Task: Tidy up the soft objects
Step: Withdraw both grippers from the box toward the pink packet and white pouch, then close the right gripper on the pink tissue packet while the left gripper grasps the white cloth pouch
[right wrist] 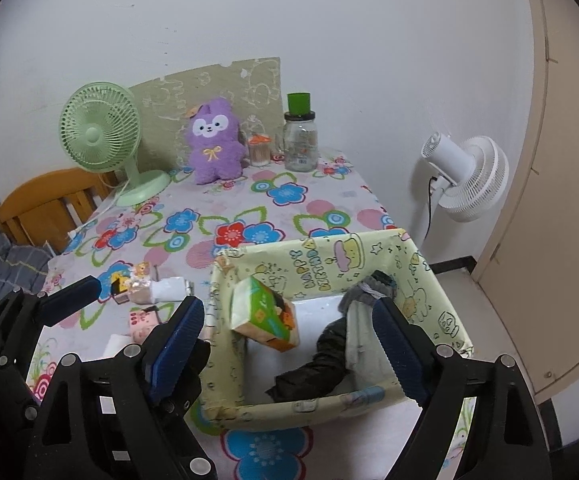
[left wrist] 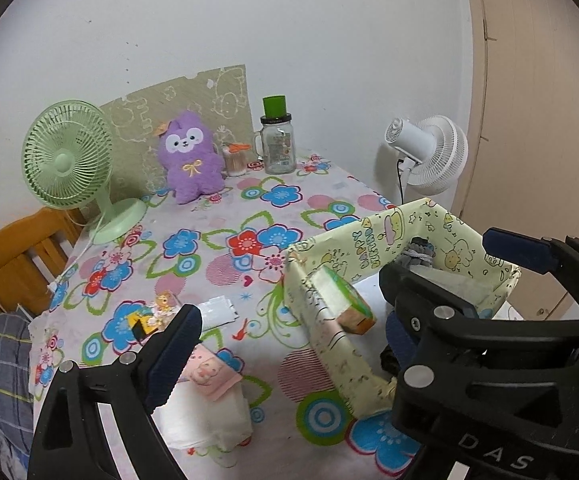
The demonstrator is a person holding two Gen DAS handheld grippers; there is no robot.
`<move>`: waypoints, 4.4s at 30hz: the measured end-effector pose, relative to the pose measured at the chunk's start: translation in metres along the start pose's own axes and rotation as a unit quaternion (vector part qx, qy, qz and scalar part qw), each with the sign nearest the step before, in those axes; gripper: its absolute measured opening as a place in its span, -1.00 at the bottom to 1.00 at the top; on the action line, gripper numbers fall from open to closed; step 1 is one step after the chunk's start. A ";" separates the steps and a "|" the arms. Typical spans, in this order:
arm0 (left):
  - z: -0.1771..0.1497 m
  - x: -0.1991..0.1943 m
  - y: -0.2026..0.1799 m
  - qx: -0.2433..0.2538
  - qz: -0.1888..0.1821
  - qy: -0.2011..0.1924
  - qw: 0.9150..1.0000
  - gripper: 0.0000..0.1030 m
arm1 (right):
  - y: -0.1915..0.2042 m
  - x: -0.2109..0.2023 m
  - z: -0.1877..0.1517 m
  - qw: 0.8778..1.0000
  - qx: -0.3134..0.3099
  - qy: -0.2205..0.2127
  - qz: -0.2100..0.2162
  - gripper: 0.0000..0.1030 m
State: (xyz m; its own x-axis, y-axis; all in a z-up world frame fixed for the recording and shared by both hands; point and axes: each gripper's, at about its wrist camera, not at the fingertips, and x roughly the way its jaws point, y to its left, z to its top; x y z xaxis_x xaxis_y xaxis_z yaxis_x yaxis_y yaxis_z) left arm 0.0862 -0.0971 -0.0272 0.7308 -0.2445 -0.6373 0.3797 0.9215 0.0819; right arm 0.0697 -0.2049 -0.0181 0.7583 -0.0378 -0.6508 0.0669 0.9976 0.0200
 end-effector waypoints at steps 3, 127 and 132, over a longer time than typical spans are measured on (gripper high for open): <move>-0.003 -0.005 0.007 -0.003 0.003 -0.004 1.000 0.86 | 0.009 -0.003 0.000 1.000 -0.004 -0.003 0.002 0.72; -0.099 0.075 0.144 -0.097 0.042 0.107 0.989 -0.36 | 0.160 0.160 -0.047 0.981 -0.079 0.138 0.116 0.22; -0.097 0.075 0.139 -0.083 0.052 0.108 0.989 -0.36 | 0.166 0.160 -0.049 0.978 -0.090 0.138 0.128 -0.16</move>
State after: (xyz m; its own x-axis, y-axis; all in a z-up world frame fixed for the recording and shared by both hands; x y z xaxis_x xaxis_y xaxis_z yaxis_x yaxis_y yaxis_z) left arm 0.1388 0.0421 -0.1384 0.6152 -0.0925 -0.7829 0.1970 0.9796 0.0391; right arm 0.1708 -0.0421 -0.1562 0.5294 0.2071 -0.8227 -0.2363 0.9674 0.0915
